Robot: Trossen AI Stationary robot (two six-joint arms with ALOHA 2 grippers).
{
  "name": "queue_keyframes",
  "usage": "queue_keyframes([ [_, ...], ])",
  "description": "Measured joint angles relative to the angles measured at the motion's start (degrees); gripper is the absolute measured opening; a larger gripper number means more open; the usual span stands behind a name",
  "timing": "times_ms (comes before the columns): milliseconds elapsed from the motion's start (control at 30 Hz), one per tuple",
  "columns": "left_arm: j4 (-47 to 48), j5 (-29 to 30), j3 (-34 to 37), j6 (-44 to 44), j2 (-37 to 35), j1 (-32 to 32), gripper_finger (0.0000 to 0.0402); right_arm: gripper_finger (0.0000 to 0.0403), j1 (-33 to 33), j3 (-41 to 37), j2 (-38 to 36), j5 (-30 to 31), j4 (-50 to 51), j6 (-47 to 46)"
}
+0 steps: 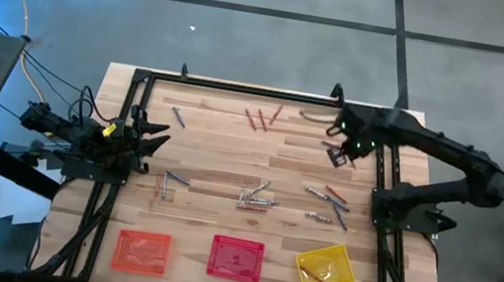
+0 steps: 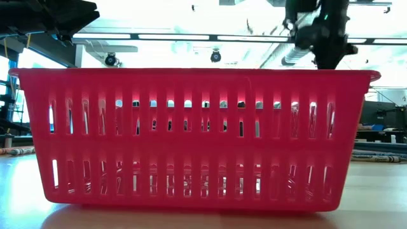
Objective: Sort crayons
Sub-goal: Put the orange crayon into the yellow bin
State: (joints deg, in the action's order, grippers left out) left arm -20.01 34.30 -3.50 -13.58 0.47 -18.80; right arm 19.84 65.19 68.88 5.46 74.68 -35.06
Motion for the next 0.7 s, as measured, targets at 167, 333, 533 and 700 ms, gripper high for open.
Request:
queue_keyframes([
  [167,0.0,0.0,0.0,0.0,0.0,0.0,0.0117,0.0001,-15.7,0.0,-1.9,0.0,-0.1,-14.4],
  [333,0.0,0.0,0.0,0.1,0.0,0.0,0.0117,0.0001,-31.9,0.1,0.3,-0.3,-1.7,-28.8],
  [533,0.5,0.0,0.0,0.2,0.0,0.0,0.0117,0.0,-47.3,0.1,5.3,-3.0,-9.2,-41.0],
  [700,0.8,0.9,0.0,1.5,0.0,0.0,0.0117,0.0,-55.1,0.1,10.3,-4.6,-15.4,-46.9],
])
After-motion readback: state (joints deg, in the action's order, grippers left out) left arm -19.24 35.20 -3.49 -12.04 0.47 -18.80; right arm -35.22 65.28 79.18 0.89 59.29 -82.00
